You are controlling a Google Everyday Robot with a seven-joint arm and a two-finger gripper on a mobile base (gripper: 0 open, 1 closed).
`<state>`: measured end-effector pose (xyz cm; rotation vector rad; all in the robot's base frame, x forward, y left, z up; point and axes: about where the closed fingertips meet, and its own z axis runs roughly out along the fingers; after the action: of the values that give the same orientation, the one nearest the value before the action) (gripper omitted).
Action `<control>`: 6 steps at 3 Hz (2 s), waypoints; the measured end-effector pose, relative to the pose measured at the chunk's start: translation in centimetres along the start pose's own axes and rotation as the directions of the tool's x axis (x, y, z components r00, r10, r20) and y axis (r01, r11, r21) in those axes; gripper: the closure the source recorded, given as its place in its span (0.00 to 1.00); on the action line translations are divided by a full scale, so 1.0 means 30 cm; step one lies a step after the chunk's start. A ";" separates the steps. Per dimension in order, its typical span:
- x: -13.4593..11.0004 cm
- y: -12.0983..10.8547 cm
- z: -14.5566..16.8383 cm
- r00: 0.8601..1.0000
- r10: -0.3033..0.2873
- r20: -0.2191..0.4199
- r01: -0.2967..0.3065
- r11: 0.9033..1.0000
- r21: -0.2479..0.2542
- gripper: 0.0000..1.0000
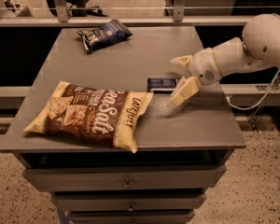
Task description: Pick rxbar blueberry
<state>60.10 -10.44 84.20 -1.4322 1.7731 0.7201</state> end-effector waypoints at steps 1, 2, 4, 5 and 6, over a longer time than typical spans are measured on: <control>0.011 -0.020 0.021 1.000 0.024 0.004 -0.024 1.000 0.000 0.18; 0.016 -0.032 0.027 0.999 0.042 0.007 -0.042 0.999 0.003 0.40; 0.018 -0.036 0.018 0.998 0.053 0.015 -0.054 0.998 0.013 0.87; -0.011 -0.033 -0.019 0.999 0.034 0.028 -0.035 0.999 0.036 1.00; -0.072 -0.024 -0.118 0.998 -0.012 0.067 0.005 0.996 0.091 1.00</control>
Offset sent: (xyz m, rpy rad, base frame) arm 0.0154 -0.0042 -0.0088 0.0214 0.0392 -0.0524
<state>60.33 -12.21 88.01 -1.3393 1.7248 0.6676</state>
